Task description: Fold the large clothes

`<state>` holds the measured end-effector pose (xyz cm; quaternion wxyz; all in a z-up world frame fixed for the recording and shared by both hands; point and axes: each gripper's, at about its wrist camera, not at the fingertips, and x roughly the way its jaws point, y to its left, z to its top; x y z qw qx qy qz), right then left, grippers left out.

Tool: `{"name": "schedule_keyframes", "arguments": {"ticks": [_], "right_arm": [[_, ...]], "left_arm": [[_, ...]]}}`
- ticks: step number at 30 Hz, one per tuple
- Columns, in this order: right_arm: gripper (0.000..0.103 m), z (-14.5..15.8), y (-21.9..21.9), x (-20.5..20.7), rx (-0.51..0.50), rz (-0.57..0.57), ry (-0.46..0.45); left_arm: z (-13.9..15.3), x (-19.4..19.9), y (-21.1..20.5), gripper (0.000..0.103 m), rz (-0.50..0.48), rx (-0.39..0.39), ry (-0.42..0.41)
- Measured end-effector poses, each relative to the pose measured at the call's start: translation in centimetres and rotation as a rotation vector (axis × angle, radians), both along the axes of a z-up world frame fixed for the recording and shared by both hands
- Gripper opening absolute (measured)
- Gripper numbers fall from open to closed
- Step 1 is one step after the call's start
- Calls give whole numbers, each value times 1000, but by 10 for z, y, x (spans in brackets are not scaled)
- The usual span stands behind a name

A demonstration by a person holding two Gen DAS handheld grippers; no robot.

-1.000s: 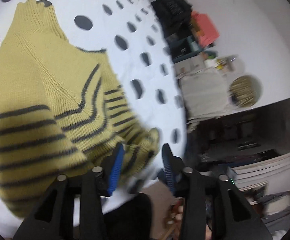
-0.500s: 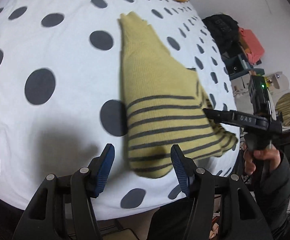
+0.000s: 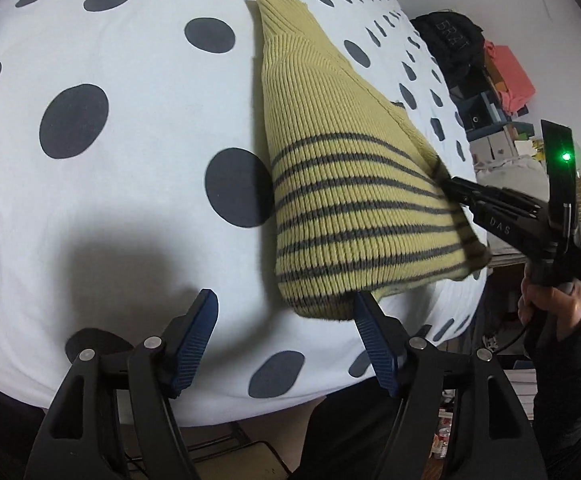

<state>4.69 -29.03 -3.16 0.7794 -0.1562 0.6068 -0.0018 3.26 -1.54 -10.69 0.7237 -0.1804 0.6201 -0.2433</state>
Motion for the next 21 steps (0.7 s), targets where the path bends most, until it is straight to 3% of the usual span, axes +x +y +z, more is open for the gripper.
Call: {"name": "schedule_keyframes", "arguments": {"ticks": [2,4,5,8,9,11,12,13,15,18,19,21], "right_arm": [[10,1,-25,-4,91,-95,23],[5,1,-48,-14,-12,-138,-3],[5,0,-61,-18,-4,-160,14],[6,15,-110,-35,299,-247,-13],[9,23,-116,-39,377,-275,-38],[39,25,-123,-41,562,-308,-44],[66,20,-124,-41,666,-332,-17],[73,19,-120,-44,718,-345,-19],[73,12,-109,-43,794,-330,-29],[73,-8,-86,-30,785,-275,11],[73,-18,-78,-25,789,-259,39],[68,-37,-67,-18,845,-236,67]], "left_arm": [[2,-3,-4,71,-21,24,-15],[3,-6,-10,71,-45,48,-26],[3,-7,-12,71,-53,53,-34],[5,-11,-19,71,-64,76,-68],[8,-11,-21,71,-64,82,-85],[26,-9,-28,71,-85,89,-162],[36,-5,-31,71,-91,79,-199],[46,2,-34,71,-95,53,-222],[62,26,-39,78,-98,-30,-208],[71,64,-54,80,-100,-107,-155],[73,73,-57,80,-97,-101,-154],[75,84,-56,80,-52,-7,-185]]}}
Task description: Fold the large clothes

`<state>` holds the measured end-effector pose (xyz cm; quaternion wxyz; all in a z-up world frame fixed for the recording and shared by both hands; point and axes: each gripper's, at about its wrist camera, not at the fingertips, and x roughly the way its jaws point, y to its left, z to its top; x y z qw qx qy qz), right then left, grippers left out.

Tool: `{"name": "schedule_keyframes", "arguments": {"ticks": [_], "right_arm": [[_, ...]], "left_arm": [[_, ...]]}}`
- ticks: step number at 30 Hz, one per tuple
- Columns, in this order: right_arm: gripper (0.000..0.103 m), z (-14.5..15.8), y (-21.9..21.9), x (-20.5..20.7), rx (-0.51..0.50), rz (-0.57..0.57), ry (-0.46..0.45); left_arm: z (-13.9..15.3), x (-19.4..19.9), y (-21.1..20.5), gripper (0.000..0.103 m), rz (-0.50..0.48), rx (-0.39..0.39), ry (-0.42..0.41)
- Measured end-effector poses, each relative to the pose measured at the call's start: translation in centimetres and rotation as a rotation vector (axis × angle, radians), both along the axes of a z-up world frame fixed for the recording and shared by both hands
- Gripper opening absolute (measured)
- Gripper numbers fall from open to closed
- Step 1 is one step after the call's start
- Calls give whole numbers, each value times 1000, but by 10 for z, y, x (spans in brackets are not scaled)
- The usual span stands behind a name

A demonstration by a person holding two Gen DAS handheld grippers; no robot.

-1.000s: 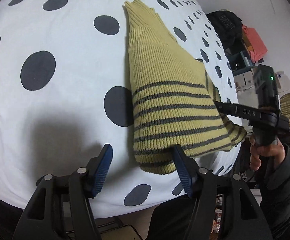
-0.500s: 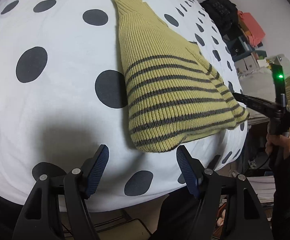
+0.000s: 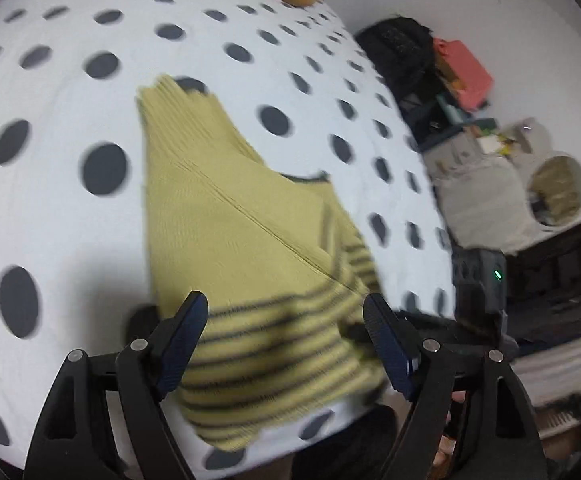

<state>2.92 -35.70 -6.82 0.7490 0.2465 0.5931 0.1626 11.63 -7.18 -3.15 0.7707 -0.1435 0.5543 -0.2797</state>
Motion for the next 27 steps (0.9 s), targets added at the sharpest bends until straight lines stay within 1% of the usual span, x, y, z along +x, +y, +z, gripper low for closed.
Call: {"name": "schedule_keyframes", "arguments": {"ticks": [1,3,4,6,7,8,9,10,11,12,14,17,18,19,20,21,22,23,24,25,26,27], "right_arm": [[53,-7,7,3,73,25,-6],[34,-14,13,6,123,45,-1],[30,-17,15,8,123,40,12],[26,-22,16,10,120,32,39],[25,-19,16,11,114,30,40],[24,-13,17,10,93,31,31],[23,0,20,10,16,46,2],[23,11,28,8,-104,75,-28],[23,29,48,5,-319,166,-101],[23,36,60,2,-425,217,-142],[23,40,77,2,-541,270,-170],[22,42,82,-2,-720,273,-221],[22,41,76,-3,-764,259,-208],[22,44,65,-5,-758,227,-200],[22,48,49,-9,-748,172,-188],[22,52,33,-11,-735,130,-163],[23,52,18,-15,-702,67,-144],[23,47,3,-18,-659,10,-110],[24,31,-15,-21,-584,-55,-51],[26,18,-24,-25,-522,-87,-24],[30,6,-30,-28,-455,-113,-20],[35,-2,-35,-30,-394,-135,-40]], "left_arm": [[-1,2,2,80,16,34,-6],[-13,3,10,80,41,96,16],[-26,3,17,80,53,124,47],[-45,2,26,80,74,161,112],[-57,-1,33,80,89,169,154],[-63,-3,38,80,98,160,177],[-70,-8,43,80,111,141,197],[-75,-12,49,80,128,123,219],[-77,-16,53,81,136,116,230],[-79,-19,56,81,141,122,237],[-81,-25,57,81,133,153,242],[-82,-37,59,81,103,178,241],[-82,-41,60,81,95,180,240],[-83,-44,62,81,89,176,240],[-83,-48,62,81,83,167,239],[-83,-50,62,81,78,157,237],[-83,-52,59,81,67,144,236],[-84,-53,55,81,57,138,234],[-84,-55,50,81,46,136,232],[-85,-56,44,81,37,136,231],[-84,-58,36,81,25,135,230],[-82,-59,29,81,15,131,223]]}}
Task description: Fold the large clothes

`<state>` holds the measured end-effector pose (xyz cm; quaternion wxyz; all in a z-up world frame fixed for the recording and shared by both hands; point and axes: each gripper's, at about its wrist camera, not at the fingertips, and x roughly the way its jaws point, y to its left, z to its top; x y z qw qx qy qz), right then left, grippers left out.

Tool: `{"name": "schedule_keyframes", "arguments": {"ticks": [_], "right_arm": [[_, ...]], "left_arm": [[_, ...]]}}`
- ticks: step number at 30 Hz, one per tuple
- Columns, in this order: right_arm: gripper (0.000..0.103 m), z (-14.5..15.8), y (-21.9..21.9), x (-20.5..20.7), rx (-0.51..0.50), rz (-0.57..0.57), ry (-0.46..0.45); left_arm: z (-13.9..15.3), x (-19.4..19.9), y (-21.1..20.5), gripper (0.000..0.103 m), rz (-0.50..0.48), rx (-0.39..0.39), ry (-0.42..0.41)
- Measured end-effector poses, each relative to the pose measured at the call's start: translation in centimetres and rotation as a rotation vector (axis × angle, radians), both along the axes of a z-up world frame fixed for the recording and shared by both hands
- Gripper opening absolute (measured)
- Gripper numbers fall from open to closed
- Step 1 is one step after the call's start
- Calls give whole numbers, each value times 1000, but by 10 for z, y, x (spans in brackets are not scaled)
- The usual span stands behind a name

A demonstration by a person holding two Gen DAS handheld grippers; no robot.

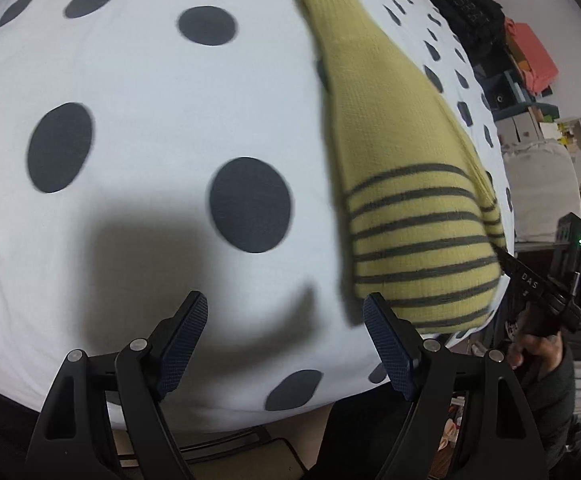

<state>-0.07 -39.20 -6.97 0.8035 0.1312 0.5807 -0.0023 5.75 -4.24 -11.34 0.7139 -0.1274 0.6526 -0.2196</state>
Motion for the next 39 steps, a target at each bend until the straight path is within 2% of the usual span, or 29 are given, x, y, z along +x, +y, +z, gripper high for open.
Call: {"name": "schedule_keyframes", "arguments": {"ticks": [3,5,10,12,14,15,17,18,21,23,24,25,27,28,30,32,34,36,37,38,39], "right_arm": [[41,7,-17,-2,177,-75,-24],[41,20,-21,-6,202,-91,-36],[45,50,-16,-16,201,-103,-87],[46,59,-18,-27,222,-129,-116],[47,69,-13,-35,293,-136,-160],[48,71,-13,-41,334,-133,-174],[49,68,-4,-42,417,-116,-176],[49,57,4,-38,437,-103,-150],[48,24,5,-30,442,-179,-84],[42,13,-4,-32,483,-237,-81],[33,11,-7,-32,478,-251,-80],[20,10,-11,-33,463,-266,-70],[4,8,-21,-35,433,-293,-56],[0,8,-25,-36,432,-294,-54],[0,-2,-30,-37,445,-306,-58],[0,-16,-31,-41,450,-309,-54],[0,-21,-37,-49,518,-343,-65],[0,-14,-48,-61,563,-387,-71],[0,-8,-54,-67,554,-413,-74],[0,3,-61,-72,540,-434,-86],[7,15,-64,-75,526,-438,-120]], "left_arm": [[17,-7,-22,81,-62,-53,-55],[28,-15,-39,81,-137,-54,-115],[31,-37,-70,81,-254,61,-257],[36,-53,-78,79,-337,100,-290],[44,-73,-81,81,-385,128,-365],[43,-78,-87,81,-400,124,-378],[34,-79,-95,81,-372,159,-402],[29,-76,-100,81,-347,168,-425],[16,-59,-99,80,-249,185,-439],[6,-48,-97,81,-202,196,-418],[2,-43,-92,81,-178,211,-403],[0,-39,-85,81,-151,196,-388],[4,-41,-66,81,-93,176,-392],[3,-43,-60,81,-87,181,-406],[-11,-42,-55,84,-92,188,-384],[-22,-39,-42,85,-48,149,-327],[-22,-41,-33,85,-32,140,-311],[-21,-45,-26,84,-35,167,-312],[-20,-48,-19,83,-29,156,-293],[-16,-53,-10,76,-27,142,-267],[-10,-57,-4,65,-15,154,-264]]}}
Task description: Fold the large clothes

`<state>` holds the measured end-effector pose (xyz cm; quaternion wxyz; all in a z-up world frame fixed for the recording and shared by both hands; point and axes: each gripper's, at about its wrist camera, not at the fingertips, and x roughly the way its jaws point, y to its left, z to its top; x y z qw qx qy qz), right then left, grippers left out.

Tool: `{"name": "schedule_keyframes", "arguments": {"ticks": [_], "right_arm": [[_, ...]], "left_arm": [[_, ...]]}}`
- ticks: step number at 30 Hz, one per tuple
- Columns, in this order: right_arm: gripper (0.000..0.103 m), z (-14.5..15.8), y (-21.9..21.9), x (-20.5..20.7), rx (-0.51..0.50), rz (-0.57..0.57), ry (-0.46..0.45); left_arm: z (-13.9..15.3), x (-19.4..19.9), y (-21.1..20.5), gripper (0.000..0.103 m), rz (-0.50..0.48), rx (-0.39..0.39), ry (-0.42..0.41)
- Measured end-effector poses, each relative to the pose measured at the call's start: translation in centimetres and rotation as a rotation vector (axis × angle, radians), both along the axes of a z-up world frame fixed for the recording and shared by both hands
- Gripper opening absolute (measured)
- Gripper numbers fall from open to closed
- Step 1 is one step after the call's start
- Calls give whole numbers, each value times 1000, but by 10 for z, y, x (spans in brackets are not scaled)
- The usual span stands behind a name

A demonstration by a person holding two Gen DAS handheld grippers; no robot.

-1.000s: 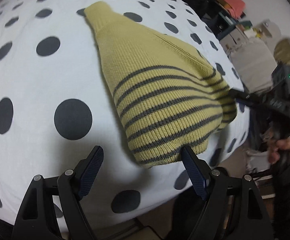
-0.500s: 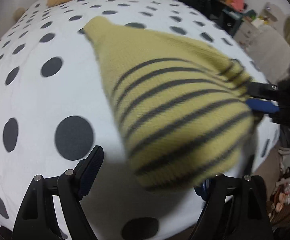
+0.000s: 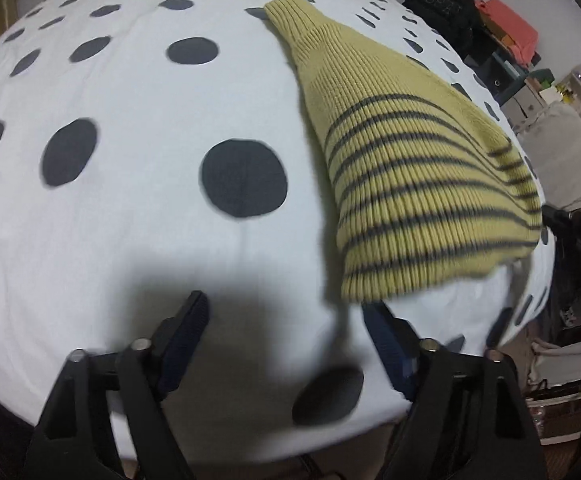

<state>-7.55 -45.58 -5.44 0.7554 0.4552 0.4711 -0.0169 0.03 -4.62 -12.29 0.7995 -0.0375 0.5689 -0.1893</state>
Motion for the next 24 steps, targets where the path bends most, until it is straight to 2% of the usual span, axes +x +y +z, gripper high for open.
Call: {"name": "schedule_keyframes", "arguments": {"ticks": [1,3,5,7,8,10,12,13,14,15,16,17,19,21,24], "right_arm": [[7,10,-1,2,-18,8,-21],[7,32,7,21,-14,62,-94],[7,40,19,50,13,103,-132],[7,39,33,90,26,170,-154],[7,32,38,108,13,199,-129],[4,-1,38,142,-40,219,0],[0,-32,25,160,-159,200,126],[0,-43,16,166,-181,200,137],[0,-47,9,171,-206,187,143],[0,-43,2,176,-285,159,153],[0,-37,0,179,-348,156,165],[0,-30,-2,180,-380,159,165],[2,-14,-4,173,-409,167,139],[2,12,4,147,-369,197,43],[2,32,32,101,-252,265,-49]], "left_arm": [[14,-4,7,63,11,2,-20],[44,-5,8,64,8,-61,-88],[77,7,-5,67,-23,-131,-162],[92,23,-23,68,-60,-188,-185],[93,33,-37,68,-86,-195,-185],[78,51,-61,68,-140,-176,-140],[49,59,-76,71,-150,-114,-60],[32,62,-79,74,-142,-98,-11],[15,63,-75,79,-109,-120,41],[5,60,-70,84,-72,-131,70],[-2,57,-61,84,-44,-157,92],[-5,55,-53,84,-24,-172,107],[-1,52,-46,84,-26,-149,86],[14,49,-46,84,-43,-102,29],[24,46,-54,84,-75,-31,-43]]}}
